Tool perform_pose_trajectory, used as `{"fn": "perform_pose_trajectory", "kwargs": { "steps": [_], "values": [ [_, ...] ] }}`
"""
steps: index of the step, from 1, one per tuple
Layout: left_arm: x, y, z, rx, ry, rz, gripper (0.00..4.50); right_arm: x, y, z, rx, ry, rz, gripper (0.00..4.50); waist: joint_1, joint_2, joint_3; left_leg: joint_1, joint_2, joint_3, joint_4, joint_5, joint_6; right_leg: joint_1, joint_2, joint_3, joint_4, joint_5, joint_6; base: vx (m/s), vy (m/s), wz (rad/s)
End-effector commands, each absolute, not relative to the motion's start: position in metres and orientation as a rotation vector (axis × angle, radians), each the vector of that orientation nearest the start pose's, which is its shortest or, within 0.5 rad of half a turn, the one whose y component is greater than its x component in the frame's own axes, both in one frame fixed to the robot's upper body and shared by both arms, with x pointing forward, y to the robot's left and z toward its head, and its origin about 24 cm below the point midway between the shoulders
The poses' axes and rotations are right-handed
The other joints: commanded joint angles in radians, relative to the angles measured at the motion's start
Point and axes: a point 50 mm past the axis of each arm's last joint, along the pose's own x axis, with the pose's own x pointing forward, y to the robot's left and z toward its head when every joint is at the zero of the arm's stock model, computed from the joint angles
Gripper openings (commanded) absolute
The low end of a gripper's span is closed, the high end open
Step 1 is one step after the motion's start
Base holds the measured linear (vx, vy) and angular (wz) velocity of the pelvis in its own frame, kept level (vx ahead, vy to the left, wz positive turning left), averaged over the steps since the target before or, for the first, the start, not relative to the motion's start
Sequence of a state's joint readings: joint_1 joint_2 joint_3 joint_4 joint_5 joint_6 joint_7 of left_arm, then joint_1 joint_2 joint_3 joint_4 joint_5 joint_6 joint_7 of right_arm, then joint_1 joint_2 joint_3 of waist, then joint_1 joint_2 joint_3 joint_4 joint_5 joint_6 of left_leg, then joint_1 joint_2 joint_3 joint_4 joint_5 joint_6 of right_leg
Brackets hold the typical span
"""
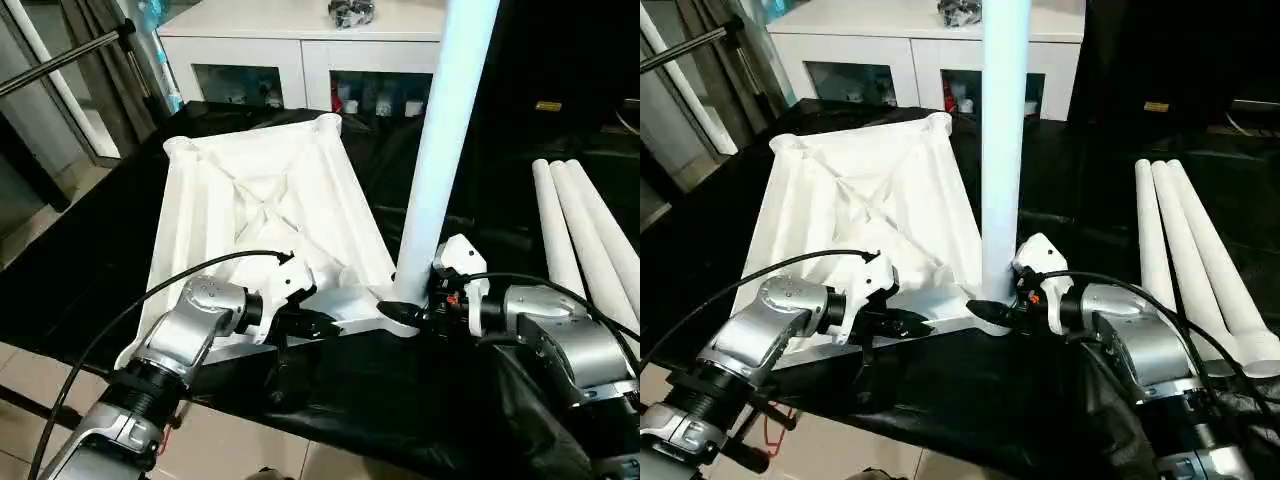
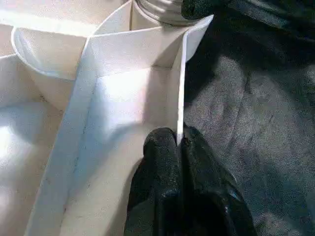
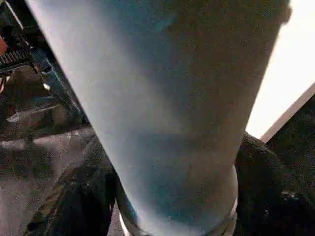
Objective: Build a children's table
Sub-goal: Rotate leg to tighten
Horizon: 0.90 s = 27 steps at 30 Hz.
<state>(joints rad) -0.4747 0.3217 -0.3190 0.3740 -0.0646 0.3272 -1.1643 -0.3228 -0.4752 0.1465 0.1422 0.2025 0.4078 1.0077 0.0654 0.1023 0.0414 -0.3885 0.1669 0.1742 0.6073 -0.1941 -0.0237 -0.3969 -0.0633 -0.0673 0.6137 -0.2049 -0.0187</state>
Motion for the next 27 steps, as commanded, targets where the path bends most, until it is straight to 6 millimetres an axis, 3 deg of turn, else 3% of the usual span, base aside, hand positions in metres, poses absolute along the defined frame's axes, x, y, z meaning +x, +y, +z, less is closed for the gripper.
{"fn": "perform_pose_trajectory", "kwargs": {
  "steps": [1,5,9,10,11,24,27],
  "values": [
    [0.292,0.099,0.052,0.139,0.393,-1.362,0.0,0.274,-0.154,0.054,-0.122,0.445,1.136,2.72,0.001,-0.03,-0.067,0.01,0.06,-0.023,-0.053,-0.051,0.13,0.057,-0.085,0.047,-0.067,-0.095,-0.218,0.0,0.0,0.0],
    [0.291,0.1,0.048,0.254,0.385,-1.337,0.0,0.274,-0.154,0.053,-0.119,0.444,1.133,2.72,0.0,-0.029,-0.067,0.01,0.059,-0.023,-0.053,-0.054,0.13,0.056,-0.084,0.047,-0.071,-0.113,-0.205,0.0,0.0,0.0],
    [0.296,0.099,0.045,0.264,0.398,-1.287,0.0,0.274,-0.153,0.053,-0.12,0.442,1.131,2.72,0.003,-0.027,-0.064,0.015,0.061,-0.022,-0.056,-0.078,0.116,0.051,-0.084,0.047,-0.075,-0.159,-0.198,0.0,0.0,0.0],
    [0.296,0.099,0.045,0.269,0.397,-1.283,0.44,0.274,-0.153,0.053,-0.12,0.442,1.13,2.72,0.004,-0.026,-0.063,0.015,0.061,-0.022,-0.057,-0.089,0.109,0.052,-0.084,0.048,-0.077,-0.175,-0.196,0.0,0.0,0.0],
    [0.297,0.1,0.045,0.287,0.399,-1.277,0.55,0.274,-0.152,0.053,-0.12,0.441,1.13,2.72,0.004,-0.026,-0.063,0.015,0.061,-0.022,-0.057,-0.094,0.105,0.052,-0.084,0.048,-0.078,-0.182,-0.194,0.0,0.0,0.0],
    [0.298,0.107,0.038,0.326,0.441,-1.255,0.55,0.275,-0.152,0.053,-0.118,0.441,1.126,2.72,-0.004,-0.024,-0.064,0.014,0.061,-0.025,-0.06,-0.112,0.091,0.054,-0.085,0.048,-0.078,-0.176,-0.195,0.0,0.0,0.0],
    [0.297,0.109,0.037,0.319,0.446,-1.254,0.27,0.275,-0.153,0.053,-0.119,0.442,1.125,2.72,-0.004,-0.023,-0.064,0.013,0.06,-0.025,-0.06,-0.111,0.092,0.055,-0.086,0.048,-0.077,-0.167,-0.197,0.0,0.0,0.0]
  ]
}}
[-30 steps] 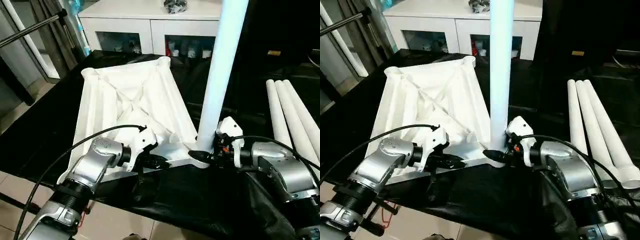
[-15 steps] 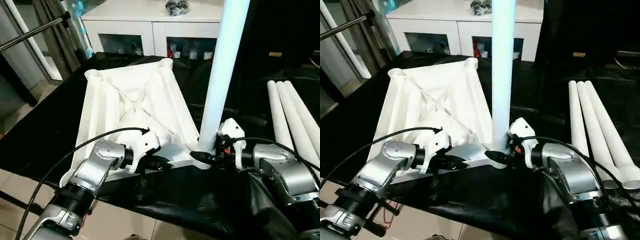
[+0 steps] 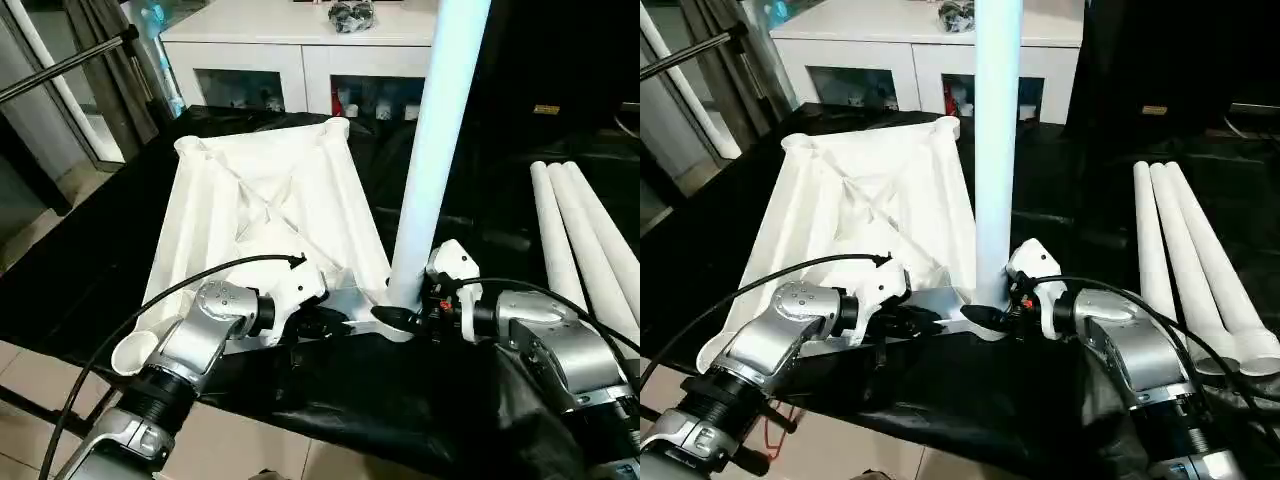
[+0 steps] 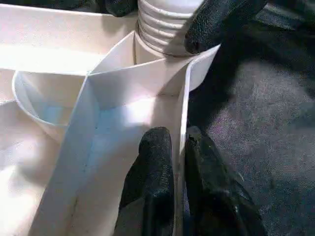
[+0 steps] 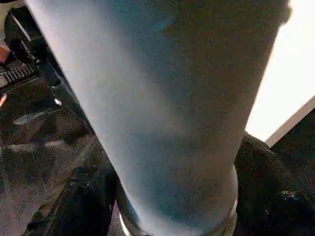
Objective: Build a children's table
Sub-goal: Rotate leg to tighten
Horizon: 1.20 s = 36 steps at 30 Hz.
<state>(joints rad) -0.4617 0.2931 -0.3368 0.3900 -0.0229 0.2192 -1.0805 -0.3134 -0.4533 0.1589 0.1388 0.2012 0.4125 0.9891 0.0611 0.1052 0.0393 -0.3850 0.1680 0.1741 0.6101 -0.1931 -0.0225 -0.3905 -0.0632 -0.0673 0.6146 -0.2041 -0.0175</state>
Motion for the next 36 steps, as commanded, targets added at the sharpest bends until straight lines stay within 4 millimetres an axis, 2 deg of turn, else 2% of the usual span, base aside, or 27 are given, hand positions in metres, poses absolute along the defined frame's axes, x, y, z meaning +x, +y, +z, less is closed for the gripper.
{"fn": "perform_pose_trajectory", "kwargs": {
  "steps": [1,2,9,15,18,19,21,22,23,24,25,27,28,29,30,31,33,34,36],
  "values": [
    [0.297,0.11,0.036,0.324,0.449,-1.255,0.2,0.275,-0.153,0.053,-0.119,0.442,1.125,2.72,0.001,-0.025,-0.061,0.01,0.059,-0.025,-0.063,-0.114,0.091,0.048,-0.086,0.048,-0.079,-0.172,-0.198,0.0,0.0,0.0],
    [0.297,0.111,0.036,0.33,0.452,-1.256,0.07,0.275,-0.153,0.053,-0.119,0.442,1.125,2.72,0.0,-0.025,-0.062,0.011,0.06,-0.025,-0.063,-0.116,0.09,0.048,-0.085,0.048,-0.079,-0.174,-0.197,0.0,0.0,0.0],
    [0.296,0.12,0.036,0.347,0.483,-1.276,0.0,0.275,-0.153,0.052,-0.121,0.444,1.124,2.72,-0.001,-0.024,-0.065,0.008,0.06,-0.026,-0.061,-0.088,0.101,0.05,-0.086,0.047,-0.071,-0.109,-0.211,0.0,0.0,0.0],
    [0.294,0.122,0.033,0.344,0.524,-1.295,0.0,0.275,-0.152,0.051,-0.113,0.443,1.121,2.72,-0.003,-0.021,-0.062,0.01,0.06,-0.025,-0.063,-0.114,0.09,0.05,-0.086,0.047,-0.076,-0.152,-0.209,0.0,0.0,0.0],
    [0.295,0.118,0.032,0.314,0.529,-1.276,0.0,0.276,-0.151,0.049,-0.093,0.431,1.088,2.72,-0.004,-0.021,-0.062,0.011,0.061,-0.025,-0.064,-0.114,0.084,0.049,-0.085,0.048,-0.074,-0.139,-0.213,0.0,0.0,0.0],
    [0.298,0.111,0.034,0.291,0.521,-1.256,0.0,0.282,-0.151,0.047,-0.08,0.423,1.014,2.72,-0.005,-0.021,-0.062,0.011,0.06,-0.025,-0.064,-0.118,0.082,0.049,-0.085,0.047,-0.075,-0.142,-0.215,0.0,0.0,0.0],
    [0.299,0.109,0.034,0.282,0.517,-1.247,0.0,0.285,-0.151,0.045,-0.075,0.42,0.98,2.72,-0.009,-0.02,-0.059,0.013,0.06,-0.025,-0.066,-0.136,0.074,0.047,-0.086,0.047,-0.079,-0.17,-0.217,0.0,0.0,0.0],
    [0.306,0.098,0.035,0.276,0.506,-1.18,0.0,0.298,-0.148,0.037,-0.051,0.417,0.813,2.72,-0.015,-0.021,-0.055,0.014,0.058,-0.025,-0.07,-0.166,0.057,0.045,-0.088,0.047,-0.085,-0.239,-0.206,0.0,0.0,0.0],
    [0.306,0.098,0.035,0.276,0.506,-1.18,0.0,0.298,-0.148,0.037,-0.051,0.417,0.813,2.72,-0.02,-0.02,-0.05,0.016,0.057,-0.024,-0.072,-0.192,0.046,0.041,-0.086,0.044,-0.09,-0.28,-0.203,0.0,0.0,0.0],
    [0.31,0.093,0.035,0.273,0.503,-1.145,0.0,0.302,-0.146,0.033,-0.042,0.418,0.75,2.72,-0.028,-0.022,-0.048,0.019,0.054,-0.028,-0.075,-0.229,0.023,0.044,-0.087,0.043,-0.098,-0.355,-0.183,0.0,0.0,0.0],
    [0.315,0.086,0.036,0.266,0.503,-1.1,0.0,0.307,-0.143,0.027,-0.018,0.436,0.677,2.72,-0.028,-0.021,-0.05,0.022,0.054,-0.029,-0.074,-0.229,0.017,0.046,-0.089,0.044,-0.1,-0.358,-0.178,0.0,0.0,0.0],
    [0.324,0.076,0.038,0.255,0.505,-1.018,0.0,0.313,-0.136,0.018,0.015,0.468,0.567,2.72,-0.039,-0.017,-0.041,0.027,0.053,-0.03,-0.08,-0.289,-0.002,0.04,-0.085,0.044,-0.105,-0.414,-0.165,0.0,0.0,0.0],
    [0.327,0.069,0.039,0.251,0.501,-0.988,0.0,0.315,-0.131,0.013,0.038,0.49,0.518,2.72,-0.045,-0.02,-0.039,0.039,0.048,-0.032,-0.08,-0.343,-0.018,0.037,-0.087,0.041,-0.117,-0.484,-0.145,0.0,0.0,0.0],
    [0.329,0.066,0.04,0.249,0.498,-0.975,0.0,0.317,-0.128,0.01,0.045,0.499,0.496,2.72,-0.045,-0.02,-0.038,0.039,0.048,-0.035,-0.081,-0.348,-0.018,0.036,-0.089,0.041,-0.119,-0.495,-0.138,0.0,0.0,0.0],
    [0.331,0.06,0.043,0.247,0.49,-0.957,0.0,0.319,-0.123,0.006,0.049,0.52,0.449,2.72,-0.044,-0.013,-0.039,0.038,0.047,-0.035,-0.081,-0.351,-0.016,0.036,-0.089,0.043,-0.121,-0.497,-0.13,0.0,0.0,0.0],
    [0.334,0.052,0.046,0.247,0.478,-0.941,0.0,0.322,-0.117,0.002,0.043,0.546,0.392,2.72,-0.049,-0.017,-0.039,0.037,0.046,-0.036,-0.081,-0.355,-0.019,0.036,-0.09,0.042,-0.122,-0.497,-0.132,0.0,0.0,0.0],
    [0.335,0.047,0.048,0.255,0.46,-0.944,0.0,0.324,-0.11,0.001,0.046,0.549,0.386,2.72,-0.056,-0.014,-0.04,0.035,0.047,-0.039,-0.085,-0.358,-0.023,0.037,-0.088,0.041,-0.119,-0.481,-0.136,0.0,0.0,0.0],
    [0.334,0.045,0.048,0.265,0.45,-0.96,0.0,0.324,-0.106,0.002,0.065,0.538,0.411,3.28,-0.059,-0.014,-0.041,0.034,0.049,-0.039,-0.085,-0.364,-0.013,0.039,-0.089,0.043,-0.119,-0.453,-0.138,0.0,0.0,0.0],
    [0.333,0.044,0.048,0.275,0.441,-0.979,0.0,0.325,-0.104,0.004,0.092,0.528,0.424,3.42,-0.06,-0.014,-0.043,0.028,0.05,-0.039,-0.086,-0.354,-0.003,0.043,-0.09,0.046,-0.115,-0.42,-0.149,0.0,0.0,0.0]
  ]
}}
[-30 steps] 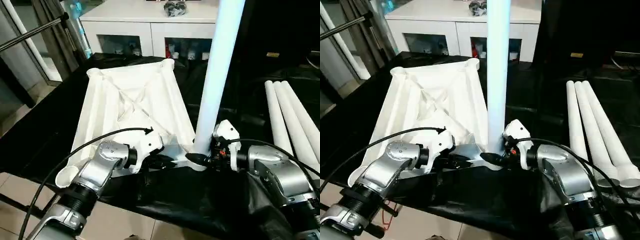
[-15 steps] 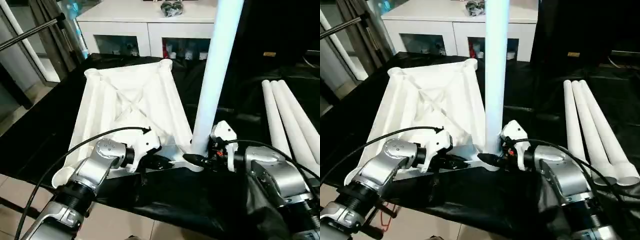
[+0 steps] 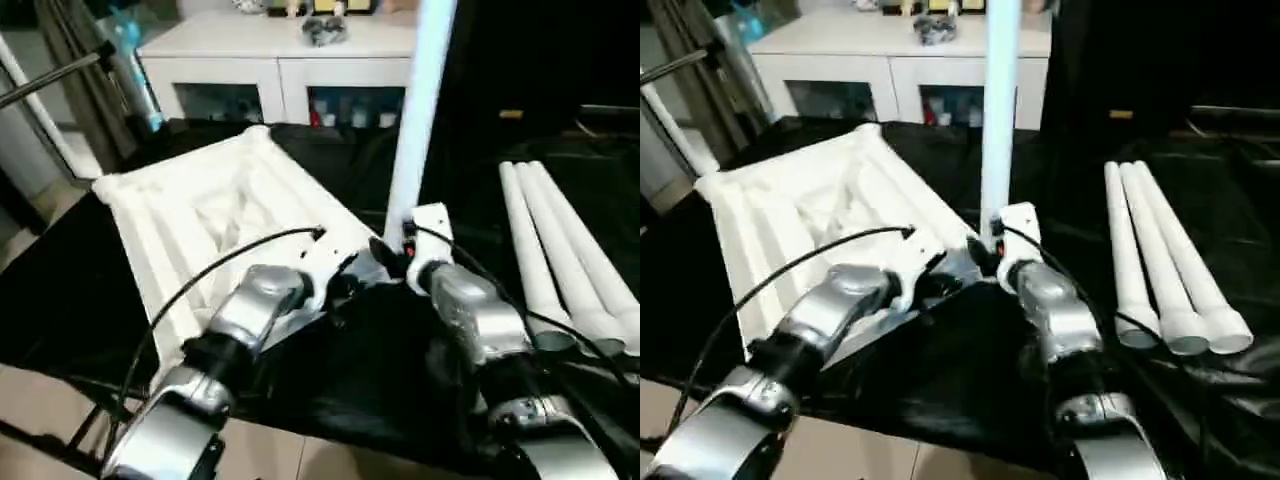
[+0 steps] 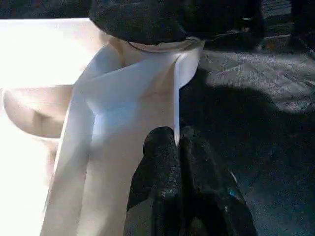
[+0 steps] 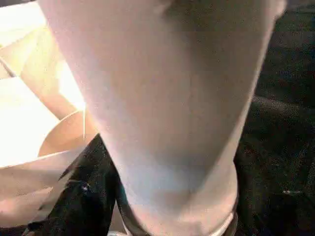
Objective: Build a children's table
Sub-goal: Rotate leg to tighten
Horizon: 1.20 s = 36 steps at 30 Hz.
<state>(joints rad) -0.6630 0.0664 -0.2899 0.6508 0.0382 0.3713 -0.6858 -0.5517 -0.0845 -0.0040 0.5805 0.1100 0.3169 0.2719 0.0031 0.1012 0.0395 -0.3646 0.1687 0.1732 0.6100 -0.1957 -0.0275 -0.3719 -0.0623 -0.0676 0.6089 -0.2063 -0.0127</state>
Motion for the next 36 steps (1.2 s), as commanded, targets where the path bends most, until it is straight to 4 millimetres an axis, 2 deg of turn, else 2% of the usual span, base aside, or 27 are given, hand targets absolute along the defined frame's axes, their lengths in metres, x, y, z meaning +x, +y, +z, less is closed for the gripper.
{"fn": "perform_pose_trajectory", "kwargs": {
  "steps": [1,3,6,9,10,11,12,14,15,16,18,19,21,22,24,28,33,34,36],
  "values": [
    [0.332,0.045,0.048,0.279,0.441,-0.985,0.0,0.326,-0.103,0.006,0.117,0.523,0.432,3.42,-0.002,-0.01,-0.045,0.006,0.05,-0.037,-0.086,-0.34,0.005,0.026,-0.091,0.047,-0.107,-0.396,-0.161,0.0,0.0,0.0],
    [0.331,0.046,0.048,0.287,0.431,-1.003,0.0,0.327,-0.103,0.008,0.122,0.511,0.442,3.78,0.0,-0.009,-0.045,0.005,0.052,-0.036,-0.087,-0.328,0.013,0.027,-0.09,0.047,-0.104,-0.358,-0.178,0.0,0.0,0.0],
    [0.325,0.049,0.049,0.281,0.402,-1.088,0.0,0.332,-0.108,0.017,0.046,0.458,0.477,3.86,-0.002,-0.008,-0.048,-0.003,0.055,-0.037,-0.088,-0.309,0.019,0.034,-0.092,0.048,-0.096,-0.305,-0.196,0.0,0.0,0.0],
    [0.32,0.054,0.049,0.285,0.391,-1.157,0.0,0.332,-0.112,0.025,0.007,0.425,0.551,3.86,0.004,-0.007,-0.052,0.003,0.055,-0.031,-0.083,-0.277,0.032,0.03,-0.093,0.051,-0.093,-0.26,-0.213,0.0,0.0,0.0],
    [0.318,0.057,0.048,0.283,0.398,-1.179,0.0,0.332,-0.114,0.029,-0.012,0.407,0.588,3.86,0.008,-0.009,-0.056,-0.006,0.055,-0.03,-0.08,-0.218,0.051,0.039,-0.094,0.051,-0.086,-0.195,-0.222,0.0,0.0,0.0],
    [0.315,0.06,0.048,0.287,0.395,-1.208,0.0,0.33,-0.117,0.034,-0.024,0.388,0.637,3.86,0.007,-0.009,-0.057,-0.006,0.056,-0.029,-0.079,-0.198,0.057,0.038,-0.092,0.051,-0.083,-0.17,-0.226,0.0,0.0,0.0],
    [0.315,0.06,0.048,0.287,0.395,-1.208,0.0,0.33,-0.117,0.034,-0.024,0.388,0.637,3.86,0.01,-0.008,-0.063,-0.01,0.056,-0.029,-0.073,-0.151,0.073,0.041,-0.093,0.05,-0.075,-0.1,-0.238,0.0,0.0,0.0],
    [0.307,0.072,0.048,0.288,0.404,-1.304,0.0,0.321,-0.129,0.05,-0.08,0.34,0.813,3.86,0.019,-0.007,-0.068,-0.011,0.059,-0.029,-0.067,-0.096,0.102,0.045,-0.091,0.048,-0.064,-0.005,-0.251,0.0,0.0,0.0],
    [0.307,0.072,0.048,0.288,0.404,-1.304,0.0,0.321,-0.129,0.05,-0.08,0.34,0.813,3.86,0.023,-0.009,-0.07,-0.012,0.061,-0.029,-0.066,-0.076,0.115,0.047,-0.09,0.047,-0.059,0.035,-0.252,0.0,0.0,0.0],
    [0.304,0.077,0.048,0.288,0.408,-1.337,0.0,0.315,-0.135,0.054,-0.106,0.343,0.888,3.86,0.032,-0.006,-0.074,-0.014,0.06,-0.026,-0.056,-0.027,0.156,0.038,-0.088,0.044,-0.05,0.108,-0.267,0.0,0.0,0.0],
    [0.301,0.082,0.048,0.29,0.419,-1.363,0.0,0.31,-0.14,0.057,-0.127,0.351,0.941,3.86,0.042,-0.006,-0.074,-0.018,0.061,-0.025,-0.052,-0.013,0.174,0.036,-0.089,0.044,-0.048,0.113,-0.264,0.0,0.0,0.0],
    [0.3,0.084,0.047,0.291,0.429,-1.377,0.0,0.307,-0.143,0.058,-0.136,0.355,0.966,3.86,0.051,-0.006,-0.069,-0.015,0.065,-0.024,-0.056,-0.038,0.173,0.032,-0.088,0.044,-0.053,0.066,-0.256,0.0,0.0,0.0],
    [0.297,0.091,0.047,0.294,0.448,-1.415,0.0,0.3,-0.15,0.061,-0.149,0.365,1.022,3.86,0.058,-0.005,-0.068,-0.013,0.067,-0.024,-0.059,-0.068,0.158,0.031,-0.088,0.044,-0.057,0.009,-0.25,0.0,0.0,0.0],
    [0.296,0.094,0.048,0.292,0.451,-1.425,0.0,0.298,-0.152,0.062,-0.146,0.367,1.043,3.86,0.062,-0.005,-0.063,-0.011,0.068,-0.023,-0.063,-0.107,0.134,0.028,-0.088,0.046,-0.065,-0.064,-0.242,0.0,0.0,0.0],
    [0.294,0.098,0.048,0.291,0.456,-1.436,0.0,0.293,-0.155,0.064,-0.147,0.372,1.071,3.86,0.062,-0.006,-0.061,-0.008,0.07,-0.024,-0.068,-0.136,0.11,0.026,-0.087,0.047,-0.068,-0.11,-0.235,0.0,0.0,0.0],
    [0.293,0.101,0.049,0.294,0.46,-1.441,0.0,0.29,-0.157,0.064,-0.15,0.385,1.095,3.59,0.061,-0.009,-0.061,-0.009,0.066,-0.023,-0.068,-0.136,0.087,0.028,-0.088,0.049,-0.069,-0.119,-0.231,0.0,0.0,0.0],
    [0.292,0.102,0.049,0.294,0.466,-1.446,0.0,0.287,-0.156,0.063,-0.142,0.4,1.112,3.34,0.062,-0.009,-0.065,-0.013,0.063,-0.024,-0.063,-0.092,0.104,0.03,-0.088,0.048,-0.064,-0.067,-0.231,0.0,0.0,0.0],
    [0.292,0.103,0.048,0.294,0.468,-1.446,0.0,0.285,-0.155,0.062,-0.14,0.409,1.122,3.1,0.062,-0.009,-0.066,-0.012,0.063,-0.023,-0.063,-0.091,0.107,0.029,-0.088,0.047,-0.065,-0.065,-0.232,0.0,0.0,0.0],
    [0.292,0.103,0.048,0.294,0.469,-1.446,0.0,0.285,-0.154,0.062,-0.138,0.412,1.127,3.02,0.063,-0.008,-0.066,-0.012,0.063,-0.023,-0.063,-0.089,0.107,0.029,-0.087,0.047,-0.064,-0.065,-0.232,0.0,0.0,0.0]
  ]
}}
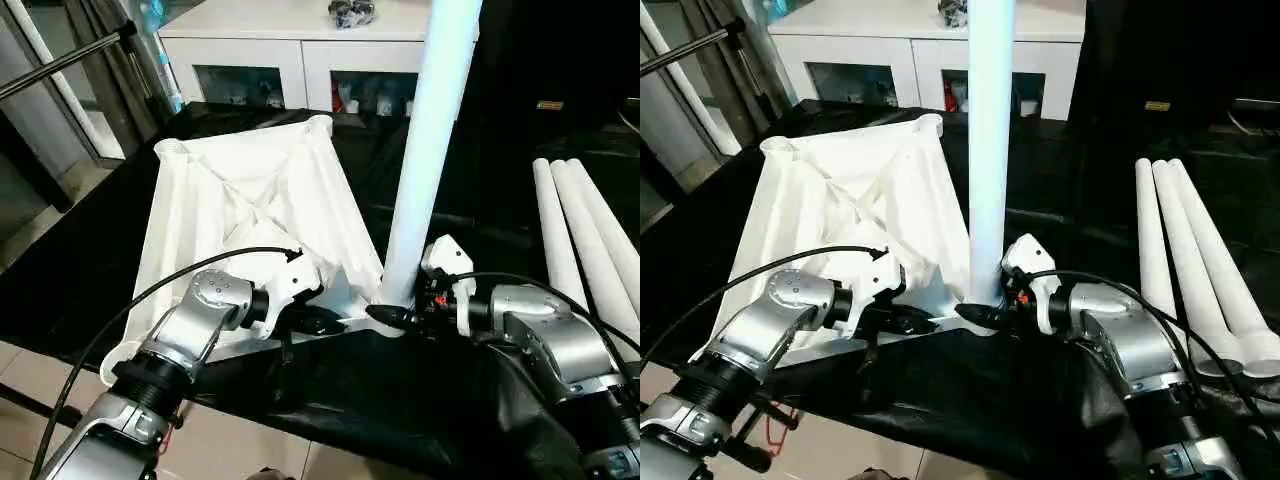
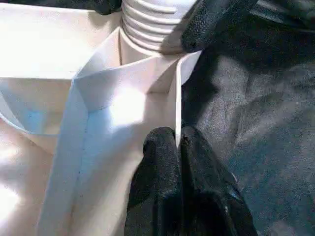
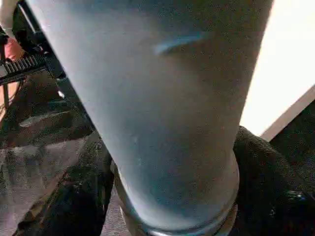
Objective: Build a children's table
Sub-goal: Rotate leg to tighten
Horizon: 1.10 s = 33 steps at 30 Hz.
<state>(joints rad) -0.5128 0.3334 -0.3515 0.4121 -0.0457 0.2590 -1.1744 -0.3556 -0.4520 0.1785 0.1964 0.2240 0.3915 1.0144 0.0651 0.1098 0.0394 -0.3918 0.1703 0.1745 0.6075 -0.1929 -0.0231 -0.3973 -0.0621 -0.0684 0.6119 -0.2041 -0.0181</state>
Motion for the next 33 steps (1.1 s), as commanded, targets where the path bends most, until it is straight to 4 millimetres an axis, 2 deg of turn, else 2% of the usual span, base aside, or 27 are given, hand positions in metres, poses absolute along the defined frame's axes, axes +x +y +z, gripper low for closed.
{"fn": "perform_pose_trajectory", "kwargs": {
  "steps": [1,5,6,7,8,9,10,11,12,13,14,15,17,18,20,23,28,29,30,32,33],
  "values": [
    [0.292,0.103,0.048,0.294,0.469,-1.445,0.0,0.284,-0.153,0.061,-0.137,0.414,1.13,2.97,0.0,-0.019,-0.065,0.015,0.062,-0.025,-0.06,-0.093,0.103,0.054,-0.087,0.047,-0.068,-0.07,-0.226,0.0,0.0,0.0],
    [0.295,0.101,0.046,0.28,0.469,-1.398,0.0,0.283,-0.149,0.058,-0.107,0.413,1.108,2.83,0.0,-0.02,-0.064,0.015,0.061,-0.024,-0.061,-0.098,0.097,0.054,-0.087,0.048,-0.069,-0.098,-0.22,0.0,0.0,0.0],
    [0.301,0.095,0.045,0.266,0.465,-1.327,0.0,0.289,-0.144,0.051,-0.086,0.406,1.02,2.83,0.0,-0.025,-0.064,0.015,0.061,-0.024,-0.061,-0.097,0.096,0.054,-0.087,0.048,-0.07,-0.101,-0.219,0.0,0.0,0.0],
    [0.303,0.094,0.045,0.262,0.465,-1.312,0.0,0.29,-0.144,0.05,-0.084,0.404,0.999,2.82,-0.003,-0.023,-0.063,0.014,0.06,-0.023,-0.061,-0.094,0.094,0.053,-0.087,0.049,-0.069,-0.1,-0.221,0.0,0.0,0.0],
    [0.304,0.094,0.045,0.26,0.465,-1.303,0.0,0.291,-0.143,0.049,-0.083,0.403,0.986,2.82,-0.006,-0.024,-0.059,0.016,0.057,-0.023,-0.063,-0.118,0.081,0.049,-0.087,0.047,-0.075,-0.142,-0.22,0.0,0.0,0.0],
    [0.31,0.089,0.045,0.244,0.461,-1.243,0.0,0.296,-0.141,0.044,-0.072,0.406,0.907,2.81,-0.007,-0.028,-0.06,0.016,0.056,-0.024,-0.064,-0.13,0.071,0.054,-0.089,0.048,-0.079,-0.179,-0.208,0.0,0.0,0.0],
    [0.318,0.082,0.045,0.226,0.459,-1.152,0.0,0.303,-0.137,0.036,-0.045,0.421,0.786,2.81,-0.012,-0.023,-0.051,0.021,0.055,-0.022,-0.068,-0.163,0.056,0.045,-0.086,0.048,-0.087,-0.243,-0.202,0.0,0.0,0.0],
    [0.318,0.082,0.045,0.226,0.459,-1.148,0.0,0.304,-0.137,0.035,-0.044,0.423,0.78,2.81,-0.017,-0.023,-0.049,0.025,0.054,-0.021,-0.07,-0.187,0.042,0.043,-0.086,0.047,-0.092,-0.284,-0.196,0.0,0.0,0.0],
    [0.321,0.079,0.046,0.222,0.46,-1.113,0.0,0.306,-0.135,0.032,-0.031,0.433,0.73,2.81,-0.02,-0.028,-0.051,0.025,0.052,-0.027,-0.072,-0.207,0.023,0.053,-0.089,0.046,-0.094,-0.332,-0.18,0.0,0.0,0.0],
    [0.325,0.073,0.046,0.215,0.459,-1.066,0.0,0.31,-0.131,0.026,-0.021,0.449,0.663,2.8,-0.021,-0.028,-0.052,0.022,0.052,-0.026,-0.073,-0.197,0.022,0.054,-0.089,0.048,-0.094,-0.328,-0.173,0.0,0.0,0.0],
    [0.326,0.072,0.046,0.212,0.458,-1.056,0.0,0.311,-0.13,0.024,-0.018,0.454,0.644,2.8,-0.027,-0.023,-0.05,0.025,0.054,-0.027,-0.075,-0.201,0.017,0.048,-0.088,0.049,-0.096,-0.317,-0.175,0.0,0.0,0.0],
    [0.331,0.062,0.048,0.199,0.453,-0.998,0.0,0.316,-0.124,0.015,0.015,0.494,0.519,2.8,-0.035,-0.025,-0.048,0.025,0.052,-0.027,-0.076,-0.216,0.017,0.049,-0.087,0.048,-0.097,-0.314,-0.177,0.0,0.0,0.0],
    [0.332,0.056,0.049,0.196,0.448,-0.987,0.0,0.318,-0.12,0.011,0.05,0.518,0.465,2.8,-0.041,-0.025,-0.045,0.03,0.05,-0.03,-0.078,-0.255,0.008,0.05,-0.088,0.047,-0.103,-0.363,-0.17,0.0,0.0,0.0],
    [0.332,0.051,0.05,0.199,0.438,-0.992,0.0,0.319,-0.115,0.01,0.065,0.514,0.46,3.15,-0.043,-0.02,-0.044,0.031,0.05,-0.03,-0.08,-0.271,0.006,0.048,-0.09,0.049,-0.106,-0.374,-0.166,0.0,0.0,0.0],
    [0.33,0.045,0.052,0.2,0.422,-1.018,0.0,0.319,-0.106,0.012,0.083,0.497,0.493,3.52,-0.042,-0.022,-0.049,0.03,0.052,-0.03,-0.081,-0.257,0.009,0.052,-0.09,0.051,-0.103,-0.341,-0.165,0.0,0.0,0.0],
    [0.328,0.043,0.052,0.204,0.414,-1.039,0.0,0.318,-0.103,0.014,0.087,0.489,0.515,3.52,-0.04,-0.022,-0.05,0.026,0.052,-0.028,-0.08,-0.23,0.025,0.056,-0.09,0.052,-0.099,-0.287,-0.177,0.0,0.0,0.0],
    [0.328,0.043,0.052,0.204,0.414,-1.039,0.0,0.318,-0.103,0.014,0.087,0.489,0.515,3.52,-0.041,-0.021,-0.047,0.028,0.053,-0.029,-0.083,-0.251,0.024,0.052,-0.09,0.052,-0.103,-0.332,-0.171,0.0,0.0,0.0],
    [0.328,0.043,0.052,0.204,0.414,-1.039,0.0,0.318,-0.103,0.014,0.087,0.489,0.515,3.71,-0.041,-0.02,-0.046,0.029,0.054,-0.029,-0.084,-0.254,0.022,0.052,-0.09,0.052,-0.103,-0.335,-0.17,0.0,0.0,0.0],
    [0.327,0.043,0.052,0.205,0.41,-1.051,0.0,0.318,-0.103,0.015,0.084,0.483,0.526,3.71,-0.041,-0.022,-0.046,0.029,0.054,-0.029,-0.084,-0.258,0.021,0.051,-0.091,0.052,-0.104,-0.336,-0.17,0.0,0.0,0.0],
    [0.312,0.06,0.05,0.231,0.394,-1.217,0.0,0.312,-0.116,0.037,-0.019,0.379,0.761,3.71,-0.036,-0.026,-0.048,0.023,0.056,-0.032,-0.085,-0.252,0.031,0.059,-0.092,0.054,-0.102,-0.317,-0.163,0.0,0.0,0.0],
    [0.312,0.06,0.05,0.231,0.394,-1.217,0.0,0.312,-0.116,0.037,-0.019,0.379,0.761,3.71,-0.032,-0.025,-0.054,0.019,0.06,-0.03,-0.081,-0.21,0.048,0.062,-0.094,0.056,-0.093,-0.244,-0.167,0.0,0.0,0.0]
  ]
}}
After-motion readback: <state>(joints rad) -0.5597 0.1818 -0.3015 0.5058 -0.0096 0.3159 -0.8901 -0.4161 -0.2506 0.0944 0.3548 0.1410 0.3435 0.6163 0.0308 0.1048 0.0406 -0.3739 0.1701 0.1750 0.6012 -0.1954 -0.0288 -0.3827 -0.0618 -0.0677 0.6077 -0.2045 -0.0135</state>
